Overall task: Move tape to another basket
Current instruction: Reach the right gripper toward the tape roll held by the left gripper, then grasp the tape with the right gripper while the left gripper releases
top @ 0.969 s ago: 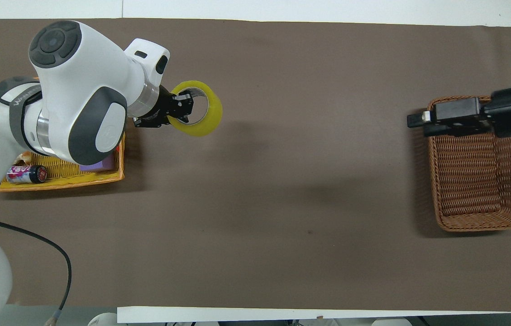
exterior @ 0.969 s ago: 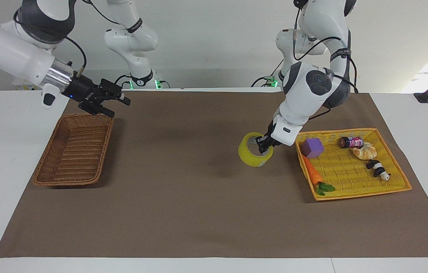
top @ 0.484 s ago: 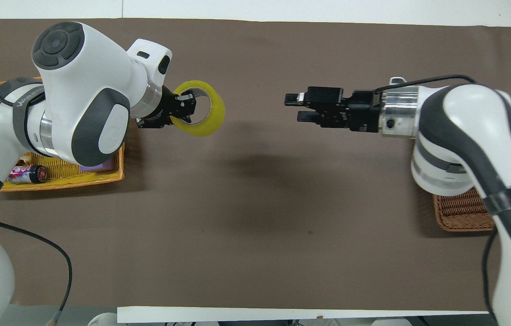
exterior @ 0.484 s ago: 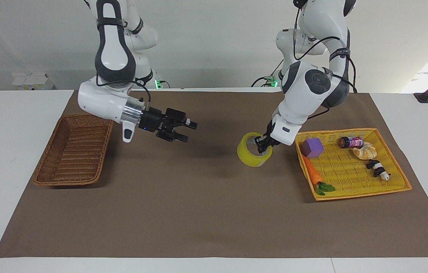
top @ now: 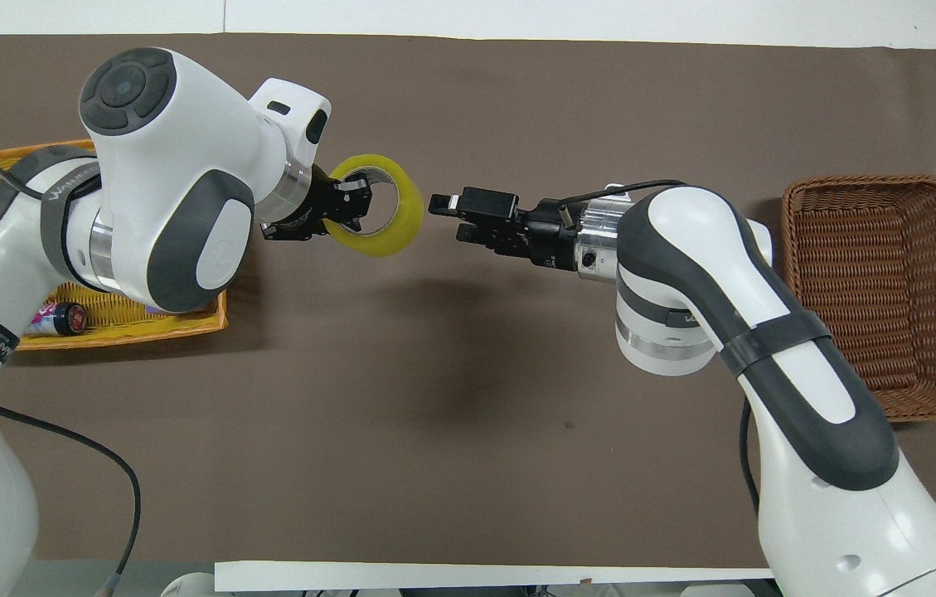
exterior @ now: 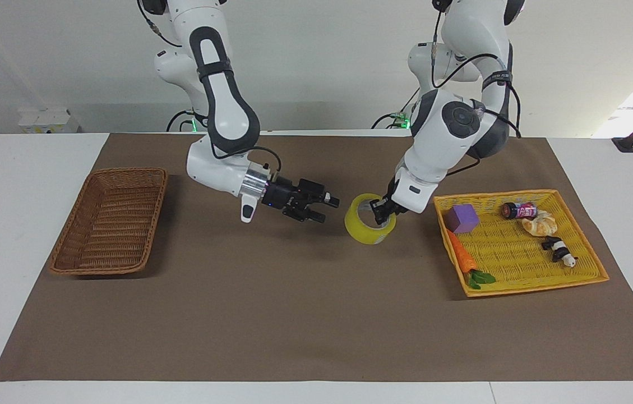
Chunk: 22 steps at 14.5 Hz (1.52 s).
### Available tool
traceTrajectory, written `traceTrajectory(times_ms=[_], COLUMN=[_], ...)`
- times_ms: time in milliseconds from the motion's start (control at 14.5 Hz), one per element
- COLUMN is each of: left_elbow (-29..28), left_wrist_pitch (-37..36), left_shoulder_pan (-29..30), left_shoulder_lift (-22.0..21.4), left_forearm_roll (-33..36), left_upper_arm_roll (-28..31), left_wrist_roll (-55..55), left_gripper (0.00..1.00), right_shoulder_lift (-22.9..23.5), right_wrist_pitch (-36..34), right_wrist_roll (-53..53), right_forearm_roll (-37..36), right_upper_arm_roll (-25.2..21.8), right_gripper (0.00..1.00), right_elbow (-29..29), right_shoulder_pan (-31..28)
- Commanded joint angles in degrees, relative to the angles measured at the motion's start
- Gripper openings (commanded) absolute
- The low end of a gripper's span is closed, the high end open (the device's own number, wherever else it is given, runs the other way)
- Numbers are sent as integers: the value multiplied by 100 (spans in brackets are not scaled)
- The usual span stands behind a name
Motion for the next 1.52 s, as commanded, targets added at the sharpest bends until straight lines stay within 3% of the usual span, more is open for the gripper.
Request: traceTrajectory(times_ms=[0,346,553,761,969,1038,1176,1245,1453], left_elbow=[-205,-231,-354,-381,-381,-381,-381,-381,-363], left_wrist_pitch=[101,74,92,74,65,65,57,65,57], left_shoulder_pan=[-104,-112,-112,-112,-121,-121,-121,-130,-130], left_shoulder_lift=[-217,-235,-296,-314,-314,-314,-314,-314,-314], left_forearm_roll=[-114,-114,-105,-105,-105,-105,-105,-105,-105], left_upper_arm_roll=[103,103,103,103,102,103,94,94,94], left_wrist_roll=[-61,-44,-9,0,9,9,9,0,0], left_gripper=[0,0,0,0,0,0,0,0,0], right_shoulder_lift=[-5,100,135,153,162,162,162,162,153], right_wrist_pitch=[288,657,763,799,799,807,834,843,843], right_wrist_roll=[-48,-31,31,22,22,31,40,49,49], right_forearm_roll=[215,206,206,206,206,215,224,224,206], right_upper_arm_roll=[-19,-2,7,7,7,7,25,25,25], right_gripper=[100,99,87,81,64,51,13,3,0], right_elbow=[80,282,344,344,353,353,353,353,353], right_shoulder_pan=[202,334,449,466,475,475,484,475,475])
